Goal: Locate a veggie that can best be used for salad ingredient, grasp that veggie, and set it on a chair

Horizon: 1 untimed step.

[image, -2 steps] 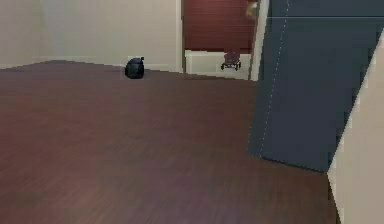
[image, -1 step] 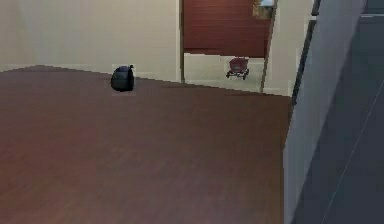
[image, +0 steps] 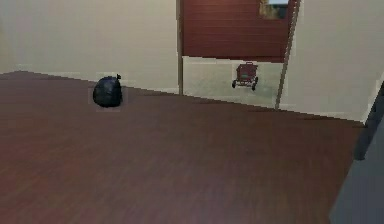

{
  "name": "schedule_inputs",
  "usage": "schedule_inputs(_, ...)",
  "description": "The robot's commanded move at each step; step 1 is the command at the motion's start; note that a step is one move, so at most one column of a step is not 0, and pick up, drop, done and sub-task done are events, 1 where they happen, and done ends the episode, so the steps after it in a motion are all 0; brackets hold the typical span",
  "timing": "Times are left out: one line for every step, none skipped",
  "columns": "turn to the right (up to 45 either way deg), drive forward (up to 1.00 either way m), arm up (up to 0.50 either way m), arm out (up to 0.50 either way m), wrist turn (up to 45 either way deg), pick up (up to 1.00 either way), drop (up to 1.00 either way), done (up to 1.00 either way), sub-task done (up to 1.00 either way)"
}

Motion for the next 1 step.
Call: schedule_inputs(3.0,0.00,0.00,0.00,0.0,0.00,0.00,0.00,0.00)
